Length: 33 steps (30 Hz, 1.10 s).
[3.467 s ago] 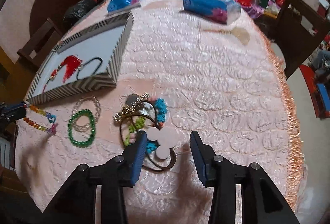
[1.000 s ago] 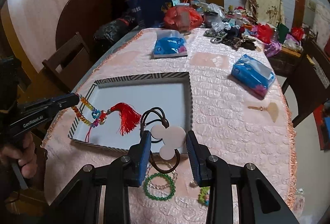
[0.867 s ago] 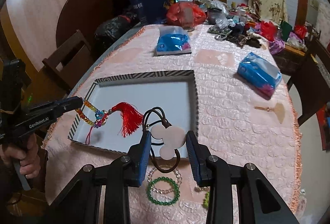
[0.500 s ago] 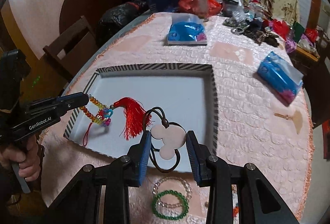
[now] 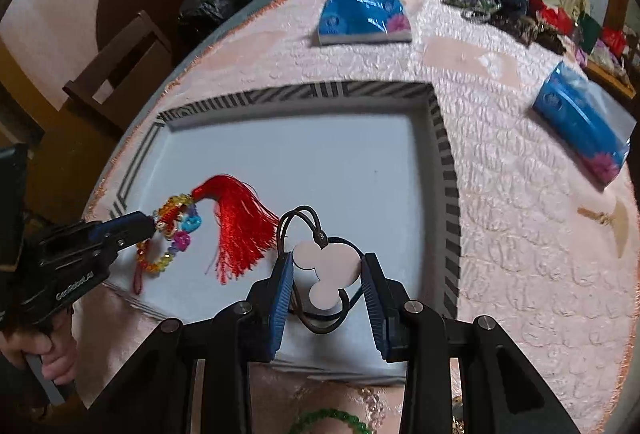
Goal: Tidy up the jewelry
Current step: 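Open both grippers to drop the bracelet and hair tie into the tray, then move both open grippers back to the remaining jewelry beside the tray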
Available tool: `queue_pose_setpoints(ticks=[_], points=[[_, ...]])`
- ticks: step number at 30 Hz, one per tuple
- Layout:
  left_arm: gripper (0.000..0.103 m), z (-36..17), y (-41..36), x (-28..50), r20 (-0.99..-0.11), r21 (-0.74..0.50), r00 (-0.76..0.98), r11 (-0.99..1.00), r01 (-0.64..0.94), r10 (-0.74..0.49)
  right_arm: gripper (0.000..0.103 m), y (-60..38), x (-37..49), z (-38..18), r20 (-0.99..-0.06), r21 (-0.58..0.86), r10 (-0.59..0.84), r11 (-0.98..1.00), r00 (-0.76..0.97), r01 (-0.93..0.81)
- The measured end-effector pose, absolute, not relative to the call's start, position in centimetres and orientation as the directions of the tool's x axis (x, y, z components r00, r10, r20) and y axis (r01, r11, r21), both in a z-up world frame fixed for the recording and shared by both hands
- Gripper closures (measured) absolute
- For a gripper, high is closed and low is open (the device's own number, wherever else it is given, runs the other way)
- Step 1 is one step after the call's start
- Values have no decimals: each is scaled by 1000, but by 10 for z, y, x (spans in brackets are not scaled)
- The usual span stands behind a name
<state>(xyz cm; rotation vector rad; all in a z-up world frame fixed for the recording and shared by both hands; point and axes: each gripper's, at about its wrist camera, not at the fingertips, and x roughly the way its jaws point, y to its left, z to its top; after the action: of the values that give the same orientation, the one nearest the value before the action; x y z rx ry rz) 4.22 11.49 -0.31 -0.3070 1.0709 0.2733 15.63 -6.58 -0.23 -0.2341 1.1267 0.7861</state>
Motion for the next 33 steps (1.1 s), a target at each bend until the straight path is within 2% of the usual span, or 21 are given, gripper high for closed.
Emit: queue_pose_setpoints(ticks=[7, 10, 18, 25, 33], points=[[69, -3, 118, 42, -888, -104, 450, 915, -391, 91, 70, -63, 161, -15, -892, 211, 416, 726, 175, -654], [66, -2, 116, 42, -888, -98, 449, 915, -392, 97, 63, -66, 162, -13, -887, 220, 426, 731, 180, -646], [65, 13, 95, 39, -874, -115, 480, 929, -351, 74, 63, -94, 156, 6, -865, 220, 445, 752, 231, -621], [65, 25, 37, 34, -854, -153, 519, 970, -191, -33, 63, -181, 145, 12, -839, 242, 448, 816, 310, -525], [64, 7, -21, 26, -877, -162, 465, 985, -54, -119, 63, -245, 117, -6, -843, 261, 435, 845, 316, -467]])
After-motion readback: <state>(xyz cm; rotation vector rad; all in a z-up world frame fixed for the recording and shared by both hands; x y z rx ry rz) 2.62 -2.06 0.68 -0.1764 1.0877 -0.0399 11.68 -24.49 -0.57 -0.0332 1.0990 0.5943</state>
